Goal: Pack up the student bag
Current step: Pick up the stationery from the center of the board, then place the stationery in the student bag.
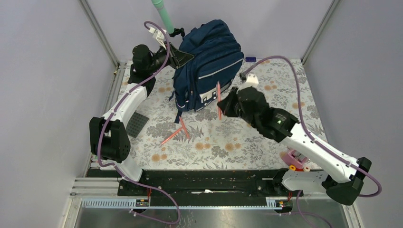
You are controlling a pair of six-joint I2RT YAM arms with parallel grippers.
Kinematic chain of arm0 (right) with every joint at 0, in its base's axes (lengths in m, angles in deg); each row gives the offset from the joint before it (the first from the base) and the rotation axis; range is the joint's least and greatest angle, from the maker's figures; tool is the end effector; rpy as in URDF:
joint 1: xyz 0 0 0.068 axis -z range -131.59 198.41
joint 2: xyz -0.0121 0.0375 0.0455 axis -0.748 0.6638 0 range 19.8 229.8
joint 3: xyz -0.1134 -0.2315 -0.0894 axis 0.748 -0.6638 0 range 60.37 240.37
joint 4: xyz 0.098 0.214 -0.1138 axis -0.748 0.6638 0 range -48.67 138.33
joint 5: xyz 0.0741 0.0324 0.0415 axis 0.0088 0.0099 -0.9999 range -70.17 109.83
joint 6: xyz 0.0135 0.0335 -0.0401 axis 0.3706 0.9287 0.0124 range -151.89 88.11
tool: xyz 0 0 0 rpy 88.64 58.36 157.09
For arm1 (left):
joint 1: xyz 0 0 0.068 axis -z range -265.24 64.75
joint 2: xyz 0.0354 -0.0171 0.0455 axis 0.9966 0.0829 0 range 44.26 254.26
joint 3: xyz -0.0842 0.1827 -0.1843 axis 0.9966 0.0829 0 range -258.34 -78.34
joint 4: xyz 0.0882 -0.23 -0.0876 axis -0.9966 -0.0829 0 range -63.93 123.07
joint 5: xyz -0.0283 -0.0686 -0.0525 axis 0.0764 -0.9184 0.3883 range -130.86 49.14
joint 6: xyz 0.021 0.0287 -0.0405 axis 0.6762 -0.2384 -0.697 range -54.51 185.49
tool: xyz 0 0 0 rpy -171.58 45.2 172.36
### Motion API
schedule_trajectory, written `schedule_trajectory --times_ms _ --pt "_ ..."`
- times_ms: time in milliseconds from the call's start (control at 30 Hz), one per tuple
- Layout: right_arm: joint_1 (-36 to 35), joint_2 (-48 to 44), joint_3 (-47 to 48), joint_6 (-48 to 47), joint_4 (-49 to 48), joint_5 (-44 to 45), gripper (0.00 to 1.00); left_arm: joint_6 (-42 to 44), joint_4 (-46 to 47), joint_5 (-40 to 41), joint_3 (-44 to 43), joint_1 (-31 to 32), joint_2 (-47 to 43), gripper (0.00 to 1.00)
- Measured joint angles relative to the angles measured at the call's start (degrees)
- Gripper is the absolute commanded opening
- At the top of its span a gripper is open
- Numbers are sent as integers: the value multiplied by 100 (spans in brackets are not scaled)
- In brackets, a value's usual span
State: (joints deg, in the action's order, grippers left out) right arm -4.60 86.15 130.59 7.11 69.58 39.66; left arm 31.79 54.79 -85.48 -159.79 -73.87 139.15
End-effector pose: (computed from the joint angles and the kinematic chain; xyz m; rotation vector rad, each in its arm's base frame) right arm 0.1615 0.1944 0.3873 -0.0205 2.0372 0.6932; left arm 0.3803 -0.1020 0.3922 0.3894 1.5364 -1.1773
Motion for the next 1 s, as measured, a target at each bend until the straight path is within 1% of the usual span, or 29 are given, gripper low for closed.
schedule_trajectory --times_ms 133,233,400,500,633,767,1000 --pt "205 13 520 85 -782 63 0 -52 120 4 50 9 0 0" --pt "243 146 682 260 -1759 219 0 -72 144 4 52 37 0 0" --pt "260 857 1036 575 -3195 754 0 -70 192 7 76 81 0 0" --pt "295 1261 1051 809 -3803 1176 0 -70 216 7 98 111 0 0" --pt "409 1587 1038 1235 -4201 1674 0 -68 225 7 101 149 0 0" --pt "557 1696 999 1692 -4415 2037 0 -68 236 7 109 184 0 0" --pt "822 1869 997 2323 -4365 2306 0 -66 238 9 116 221 0 0"
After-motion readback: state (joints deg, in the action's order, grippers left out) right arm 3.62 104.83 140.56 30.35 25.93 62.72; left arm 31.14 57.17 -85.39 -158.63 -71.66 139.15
